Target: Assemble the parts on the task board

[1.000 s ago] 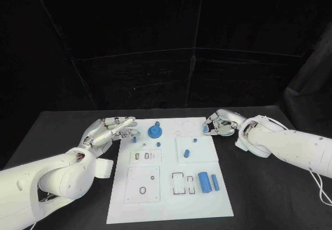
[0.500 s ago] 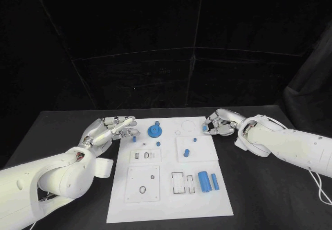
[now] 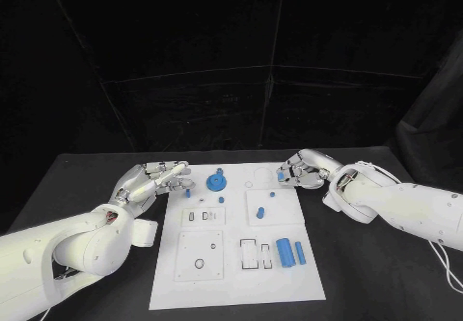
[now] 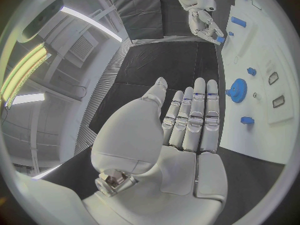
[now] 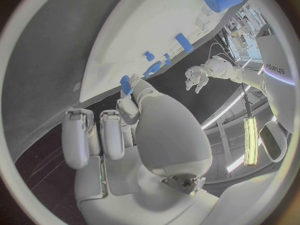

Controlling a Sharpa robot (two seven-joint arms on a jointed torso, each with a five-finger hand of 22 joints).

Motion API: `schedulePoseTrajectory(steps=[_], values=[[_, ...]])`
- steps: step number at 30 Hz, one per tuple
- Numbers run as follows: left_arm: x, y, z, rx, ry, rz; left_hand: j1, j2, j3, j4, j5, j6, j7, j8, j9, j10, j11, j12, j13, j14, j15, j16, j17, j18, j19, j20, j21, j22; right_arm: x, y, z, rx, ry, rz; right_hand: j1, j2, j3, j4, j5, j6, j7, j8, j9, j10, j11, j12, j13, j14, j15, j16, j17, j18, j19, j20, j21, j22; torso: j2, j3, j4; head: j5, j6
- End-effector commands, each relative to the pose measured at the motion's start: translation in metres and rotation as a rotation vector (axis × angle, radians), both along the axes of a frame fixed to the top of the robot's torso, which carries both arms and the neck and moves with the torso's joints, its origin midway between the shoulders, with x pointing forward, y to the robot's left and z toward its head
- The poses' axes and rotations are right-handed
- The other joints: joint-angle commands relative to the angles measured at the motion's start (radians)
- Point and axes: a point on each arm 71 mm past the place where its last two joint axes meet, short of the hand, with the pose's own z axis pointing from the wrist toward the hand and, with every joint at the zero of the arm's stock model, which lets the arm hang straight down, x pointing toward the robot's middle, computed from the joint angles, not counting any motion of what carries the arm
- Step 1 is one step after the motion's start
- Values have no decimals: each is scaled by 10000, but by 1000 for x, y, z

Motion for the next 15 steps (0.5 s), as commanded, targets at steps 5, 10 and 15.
schedulePoseTrajectory(steps=[5,10,15], values=[[-1,0,2,-36,-81,-119,13,93,-11,-74,19,51,32,-69,-7,40,10,-67,-7,25,4,-57,15,147,90,-6,-39,-17,-7,37,17,348,-36,-617,-189,-36,104,7,73,147,-72,5,1,46,-53,16,-9,668,-96,42,834,-63,47,-45,54,1278,-14,-17,16,54,-29],[0,1,3,-26,-117,-81,12,94,-11,-77,19,51,32,-70,-7,41,10,-69,-7,26,4,-60,16,147,91,-6,-40,-19,-11,78,21,77,34,-127,-222,-50,114,11,83,143,-71,-2,-3,40,-52,-7,-26,663,-96,30,813,-62,44,-46,52,1275,-39,-36,33,142,-124],[2,3,4,-7,-174,-24,12,94,-11,-77,19,51,32,-70,-7,41,10,-69,-7,26,4,-60,16,147,91,-6,-40,-19,-14,113,21,-279,113,438,-238,-59,119,11,85,143,-71,-6,-4,21,-51,-52,-63,659,-96,21,797,-62,46,-46,53,1276,-32,-40,24,231,-185]])
